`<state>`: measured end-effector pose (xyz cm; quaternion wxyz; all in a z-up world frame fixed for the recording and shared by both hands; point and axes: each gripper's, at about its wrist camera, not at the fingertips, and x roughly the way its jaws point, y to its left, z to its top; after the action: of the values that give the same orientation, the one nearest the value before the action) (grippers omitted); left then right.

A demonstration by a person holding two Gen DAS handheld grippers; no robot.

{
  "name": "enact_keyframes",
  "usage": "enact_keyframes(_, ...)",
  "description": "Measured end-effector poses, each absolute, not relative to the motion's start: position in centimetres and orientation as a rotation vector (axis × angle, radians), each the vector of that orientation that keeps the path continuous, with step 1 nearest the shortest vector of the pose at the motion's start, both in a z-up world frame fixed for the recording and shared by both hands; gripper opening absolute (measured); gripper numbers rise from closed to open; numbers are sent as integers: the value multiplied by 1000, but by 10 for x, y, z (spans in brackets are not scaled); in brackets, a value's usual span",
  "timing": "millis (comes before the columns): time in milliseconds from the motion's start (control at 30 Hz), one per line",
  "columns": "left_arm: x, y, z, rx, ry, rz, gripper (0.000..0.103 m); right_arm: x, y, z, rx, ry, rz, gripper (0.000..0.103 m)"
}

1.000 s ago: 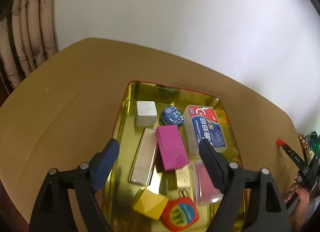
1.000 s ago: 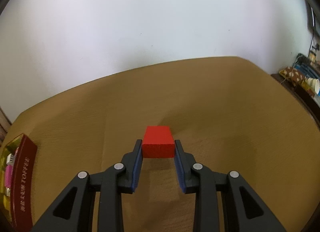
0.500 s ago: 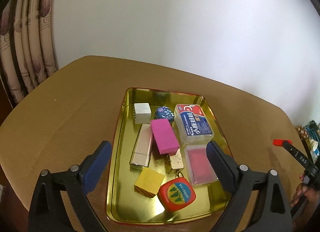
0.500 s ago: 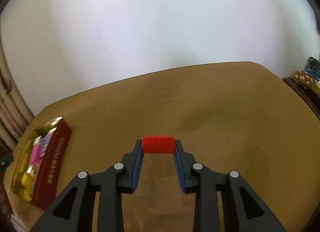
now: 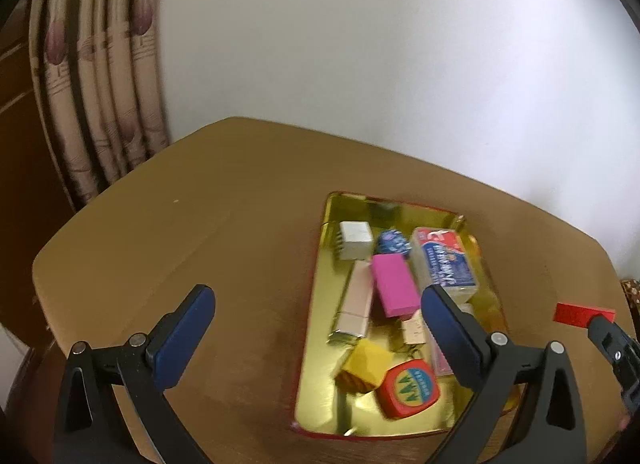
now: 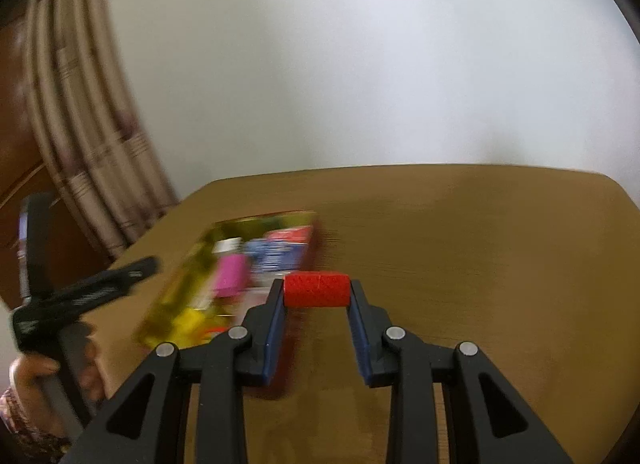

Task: Organize rigid objects
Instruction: 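Carry the red block to the tray and lower it beside the pink block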

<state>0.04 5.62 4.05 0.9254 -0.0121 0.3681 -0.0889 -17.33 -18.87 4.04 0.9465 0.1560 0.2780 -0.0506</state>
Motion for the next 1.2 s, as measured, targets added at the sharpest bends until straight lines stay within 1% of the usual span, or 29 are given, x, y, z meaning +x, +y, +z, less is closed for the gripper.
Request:
enact_keyframes(167,2,60,37,-4,778,-149,102,-140,-143,39,229,628,-37,30)
enact_keyframes(367,2,65,36,-6,805,-128,102,-100,-115,11,186,738,-46,30)
enact_keyframes(467,1,67,36,-19,803,-125,102,-90,-106,7,169,731,-57,30)
enact_keyframes(767,2,66,37,-3,810,-107,102,-78,-98,6,141,746,-46,33)
enact_keyframes(1200,2,84,44,-67,768,-73,102,-49,-102,-14,180,892,-21,34)
